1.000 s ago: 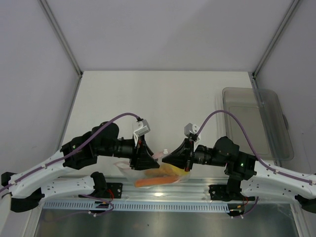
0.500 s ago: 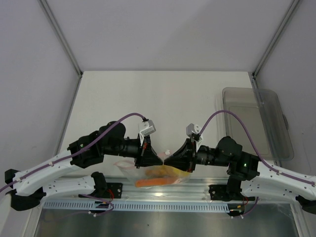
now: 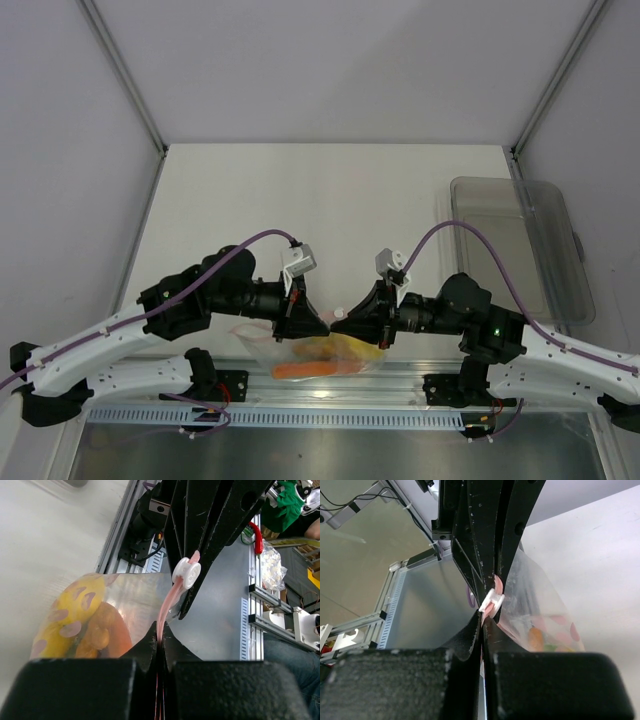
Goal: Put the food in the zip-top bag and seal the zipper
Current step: Zip the zipper food storage bag at the center of the board.
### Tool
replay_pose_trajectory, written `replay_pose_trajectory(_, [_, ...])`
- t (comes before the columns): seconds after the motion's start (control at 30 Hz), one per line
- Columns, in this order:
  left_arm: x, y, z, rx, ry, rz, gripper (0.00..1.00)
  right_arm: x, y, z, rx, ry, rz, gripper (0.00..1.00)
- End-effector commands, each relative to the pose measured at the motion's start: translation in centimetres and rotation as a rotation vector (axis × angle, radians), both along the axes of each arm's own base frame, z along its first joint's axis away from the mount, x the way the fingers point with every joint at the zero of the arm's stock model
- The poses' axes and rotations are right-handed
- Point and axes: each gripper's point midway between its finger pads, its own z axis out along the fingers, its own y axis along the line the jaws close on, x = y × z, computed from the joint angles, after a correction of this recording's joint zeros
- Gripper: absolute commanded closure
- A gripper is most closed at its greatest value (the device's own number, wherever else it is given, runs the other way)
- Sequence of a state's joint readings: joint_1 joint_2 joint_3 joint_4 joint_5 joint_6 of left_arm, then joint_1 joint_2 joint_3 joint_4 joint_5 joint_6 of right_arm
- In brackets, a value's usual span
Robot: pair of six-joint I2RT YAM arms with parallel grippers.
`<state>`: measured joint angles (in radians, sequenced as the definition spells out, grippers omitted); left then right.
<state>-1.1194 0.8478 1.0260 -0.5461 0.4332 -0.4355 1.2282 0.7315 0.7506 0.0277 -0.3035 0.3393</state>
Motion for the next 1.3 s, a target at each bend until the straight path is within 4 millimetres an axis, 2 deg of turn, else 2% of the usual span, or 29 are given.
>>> replay_pose_trajectory(0.0, [0.1, 0.1, 1.9, -0.057, -0.042, -0.001, 0.96, 0.6, 0.0, 2.5, 0.076, -0.031, -0.03, 1.0])
replay_pose_trajectory(0.03, [0.2, 0.2, 1.9, -0.059, -0.044, 0.007, 0.88, 1.1, 0.1, 2.4, 0.068, -0.026, -0.061, 1.0])
replay_pose_trajectory(0.07, [0.2, 0.4, 2.2, -0.072, -0.052, 0.013, 0.69, 1.2, 0.0, 2.4, 0.069, -0.025, -0.067, 1.0])
replay_pose_trajectory(0.13, [0.3, 0.7, 2.4, -0.078, -0.071, 0.026, 0.53, 1.4, -0.1, 2.4, 0.064, -0.025, -0.081, 1.0])
replay_pose_trajectory(0.17, [0.3, 1.1, 2.5, -0.079, -0.079, 0.03, 0.41, 1.4, -0.2, 2.3, 0.063, -0.024, -0.078, 1.0])
replay_pose_trajectory(0.27, [0.8, 1.5, 2.6, -0.093, -0.102, 0.067, 0.3, 1.4, -0.1, 1.9, 0.049, -0.015, -0.081, 1.0])
replay_pose_trajectory(0.43, [1.0, 2.1, 4.2, -0.172, -0.142, 0.097, 0.29, 1.1, 0.2, 1.7, 0.046, -0.007, -0.06, 1.0])
replay_pose_trajectory(0.67, [1.9, 1.8, 5.9, -0.225, -0.175, 0.141, 0.31, 0.8, 0.6, 1.9, 0.054, 0.004, -0.039, 1.0])
replay_pose_trajectory(0.93, [2.6, 2.0, 6.2, -0.258, -0.188, 0.193, 0.38, 0.9, 0.6, 1.8, 0.055, 0.013, -0.049, 1.0])
replay_pose_trajectory(1.13, [2.6, 2.0, 5.8, -0.252, -0.191, 0.188, 0.48, 0.9, 1.0, 1.4, 0.045, 0.014, -0.04, 1.0])
replay_pose_trajectory(1.27, [2.4, 1.9, 5.8, -0.258, -0.185, 0.17, 0.5, 0.8, 1.1, 1.5, 0.05, 0.014, -0.032, 1.0])
